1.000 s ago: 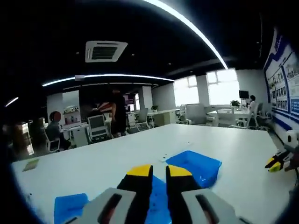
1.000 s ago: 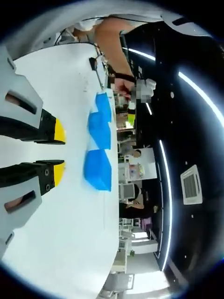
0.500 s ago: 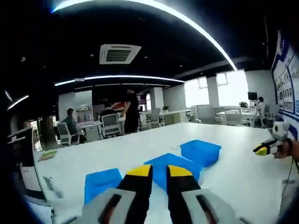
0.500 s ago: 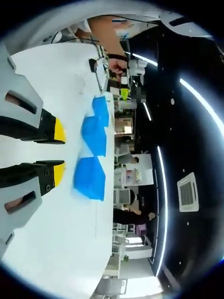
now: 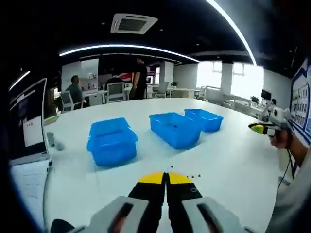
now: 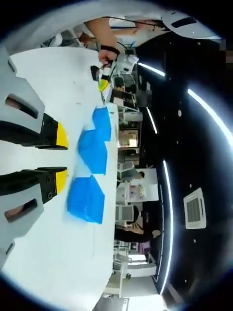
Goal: Pick up the resistors one by one and place each resistor into its matching bin, sorting the parts by color and model until every resistor is separated into the correct bin for its type
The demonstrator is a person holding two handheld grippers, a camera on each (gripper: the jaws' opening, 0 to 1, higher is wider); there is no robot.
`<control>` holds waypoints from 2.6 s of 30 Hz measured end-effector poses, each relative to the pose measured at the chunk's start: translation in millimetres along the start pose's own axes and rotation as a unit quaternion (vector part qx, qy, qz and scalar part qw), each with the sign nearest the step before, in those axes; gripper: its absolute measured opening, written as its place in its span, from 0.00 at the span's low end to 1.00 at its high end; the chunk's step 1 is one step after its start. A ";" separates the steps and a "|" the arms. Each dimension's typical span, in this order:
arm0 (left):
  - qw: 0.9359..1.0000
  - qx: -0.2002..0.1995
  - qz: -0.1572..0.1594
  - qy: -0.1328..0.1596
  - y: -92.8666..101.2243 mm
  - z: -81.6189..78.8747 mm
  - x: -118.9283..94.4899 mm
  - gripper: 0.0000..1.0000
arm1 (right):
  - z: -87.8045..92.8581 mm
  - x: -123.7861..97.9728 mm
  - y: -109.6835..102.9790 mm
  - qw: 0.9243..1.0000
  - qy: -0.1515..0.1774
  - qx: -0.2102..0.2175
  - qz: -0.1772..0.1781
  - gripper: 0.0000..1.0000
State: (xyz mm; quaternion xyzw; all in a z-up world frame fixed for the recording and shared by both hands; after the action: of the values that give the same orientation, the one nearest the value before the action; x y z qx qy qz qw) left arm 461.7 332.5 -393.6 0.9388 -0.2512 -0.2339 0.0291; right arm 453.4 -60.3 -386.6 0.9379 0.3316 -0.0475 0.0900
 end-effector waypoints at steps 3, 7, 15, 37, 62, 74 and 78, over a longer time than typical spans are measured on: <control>0.999 0.043 0.009 -0.009 1.9 -4.3 -2.7 0.04 | -6.5 4.7 -4.8 1.000 0.002 -0.013 -0.014 0.17; 0.997 0.069 0.009 -0.030 3.5 -1.3 3.2 0.04 | -11.0 9.1 -10.3 1.000 0.003 -0.021 -0.024 0.17; 0.994 0.098 0.031 -0.045 24.0 10.1 3.0 0.09 | -34.4 37.2 -44.9 0.984 -0.016 -0.085 -0.157 0.16; 0.999 0.031 -0.019 0.033 43.2 34.8 -28.2 0.14 | -38.1 235.8 -143.6 0.800 -0.241 -0.329 -0.440 0.17; 0.999 0.000 -0.006 0.050 27.2 53.2 -51.5 0.15 | -40.4 275.1 -160.5 0.795 -0.279 -0.268 -0.467 0.06; 0.998 -0.026 -0.037 0.039 19.3 69.8 -70.0 0.15 | -127.0 335.2 -144.0 0.921 -0.066 -0.152 -0.352 0.06; 0.998 -0.035 -0.041 0.041 18.5 68.2 -73.9 0.15 | -137.7 363.8 -130.8 0.948 -0.030 -0.071 -0.308 0.06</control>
State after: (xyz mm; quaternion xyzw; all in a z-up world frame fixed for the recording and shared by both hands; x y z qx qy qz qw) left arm 365.8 356.5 -419.6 0.9556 -0.2026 -0.2045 0.0623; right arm 657.1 290.4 -323.9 0.7793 0.6043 -0.0772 0.1466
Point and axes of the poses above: the point that each gripper's makers call its tool centre point, and the gripper's own axes: x roughly forward along the fingers, y roughly to its right, z roughly out of its underside, the point moved 6 cm from there along -x, roughly backward along the fingers, and after that the axes turned 8 degrees about -x, right-handed, at the moved point
